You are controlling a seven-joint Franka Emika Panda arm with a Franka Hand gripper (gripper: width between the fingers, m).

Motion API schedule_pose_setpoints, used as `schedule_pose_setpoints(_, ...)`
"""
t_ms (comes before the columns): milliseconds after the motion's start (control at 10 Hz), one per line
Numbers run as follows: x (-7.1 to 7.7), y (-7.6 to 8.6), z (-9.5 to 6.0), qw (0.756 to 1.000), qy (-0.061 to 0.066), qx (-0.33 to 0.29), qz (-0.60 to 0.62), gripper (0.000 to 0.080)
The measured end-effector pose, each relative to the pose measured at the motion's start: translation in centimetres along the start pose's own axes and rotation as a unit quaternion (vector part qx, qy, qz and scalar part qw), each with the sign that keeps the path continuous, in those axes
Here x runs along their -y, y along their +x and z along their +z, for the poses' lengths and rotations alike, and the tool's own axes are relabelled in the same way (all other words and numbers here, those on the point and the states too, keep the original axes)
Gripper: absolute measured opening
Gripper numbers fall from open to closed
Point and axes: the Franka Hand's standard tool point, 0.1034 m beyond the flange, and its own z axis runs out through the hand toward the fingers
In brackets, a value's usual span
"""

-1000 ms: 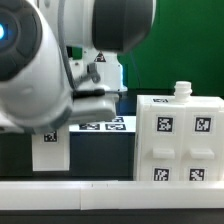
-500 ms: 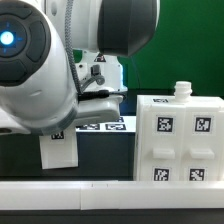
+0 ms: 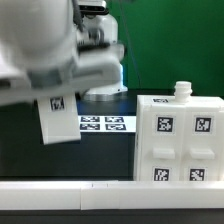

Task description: Assemble cabinet

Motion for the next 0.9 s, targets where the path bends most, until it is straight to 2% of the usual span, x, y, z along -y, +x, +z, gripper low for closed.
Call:
schedule_pose_setpoints(100, 0.0, -1.1, -2.3, 0.997, -0.020, -0.069, -0.013, 0.0557)
schedule_pose_setpoints(200, 0.5, -3.5, -3.2, 0.993, -0.023, -0.115, -0.017, 0.0557)
schedule_pose_setpoints(300, 0.8, -5.1, -3.7, 0.986, -0.023, -0.165, -0.017, 0.0557)
schedule_pose_setpoints(400, 0.7, -4.8, -3.2, 0.981, -0.023, -0.190, -0.015, 0.0557)
schedule_pose_setpoints(500, 0.4, -3.7, -3.6, 0.975, -0.025, -0.220, -0.016, 0.0557)
schedule_pose_setpoints(700, 0.8, -3.7, -4.4, 0.960, -0.026, -0.280, -0.010, 0.0557)
schedule_pose_setpoints(800, 3.0, -3.1, -5.9, 0.946, -0.023, -0.324, -0.010, 0.0557)
schedule_pose_setpoints(900, 5.6, -2.2, -8.2, 0.920, -0.032, -0.391, -0.018, 0.0557)
